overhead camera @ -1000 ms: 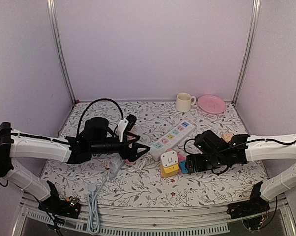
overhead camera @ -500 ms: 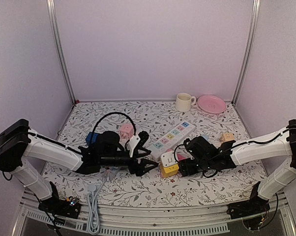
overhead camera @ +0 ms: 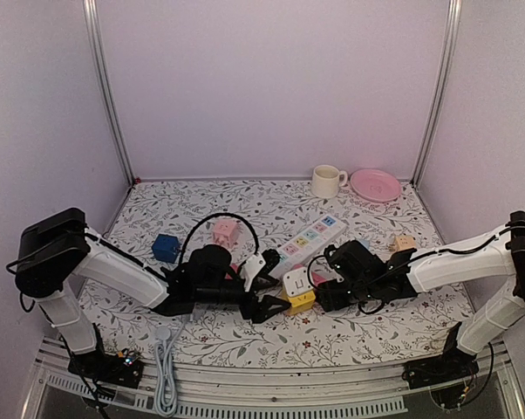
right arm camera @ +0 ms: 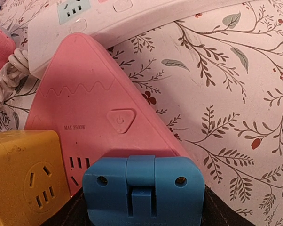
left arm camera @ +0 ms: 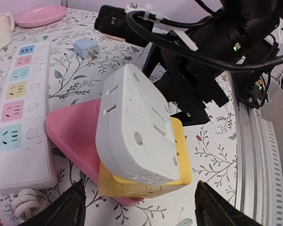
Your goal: Pull the plug off the socket
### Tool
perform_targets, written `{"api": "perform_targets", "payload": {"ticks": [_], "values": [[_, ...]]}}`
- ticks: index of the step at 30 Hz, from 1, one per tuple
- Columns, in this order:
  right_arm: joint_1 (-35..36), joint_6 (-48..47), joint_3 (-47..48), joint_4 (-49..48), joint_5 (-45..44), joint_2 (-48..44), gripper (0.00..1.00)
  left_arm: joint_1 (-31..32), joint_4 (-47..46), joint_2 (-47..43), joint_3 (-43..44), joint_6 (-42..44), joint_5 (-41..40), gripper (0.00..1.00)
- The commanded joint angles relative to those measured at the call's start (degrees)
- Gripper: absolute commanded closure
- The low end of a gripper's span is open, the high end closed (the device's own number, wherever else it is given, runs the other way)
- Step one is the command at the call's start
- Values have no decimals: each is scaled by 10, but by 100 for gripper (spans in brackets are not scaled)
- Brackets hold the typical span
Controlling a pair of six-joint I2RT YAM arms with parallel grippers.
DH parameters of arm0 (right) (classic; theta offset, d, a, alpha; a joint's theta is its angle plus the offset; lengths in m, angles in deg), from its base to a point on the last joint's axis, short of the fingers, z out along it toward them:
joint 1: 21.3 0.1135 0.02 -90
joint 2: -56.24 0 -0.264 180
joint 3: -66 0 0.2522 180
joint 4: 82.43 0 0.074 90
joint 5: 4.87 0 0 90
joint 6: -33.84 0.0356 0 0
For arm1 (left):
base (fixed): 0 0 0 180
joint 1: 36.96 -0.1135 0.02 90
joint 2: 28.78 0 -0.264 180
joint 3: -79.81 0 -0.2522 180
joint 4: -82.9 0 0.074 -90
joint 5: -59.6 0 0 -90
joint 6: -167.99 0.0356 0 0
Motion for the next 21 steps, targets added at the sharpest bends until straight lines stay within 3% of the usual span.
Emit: {"api": "perform_targets", "payload": {"ticks": [1, 11, 21], "values": [[-16, -5, 20, -12, 20, 0, 59, 13, -33, 27, 27, 20, -1, 19], [-35, -34, 42, -10, 85, -16, 65, 28, -96, 90, 60, 80, -12, 20], [-39, -42, 71, 15, 86, -40, 69, 42, -65, 110, 89, 113, -74, 43]]}}
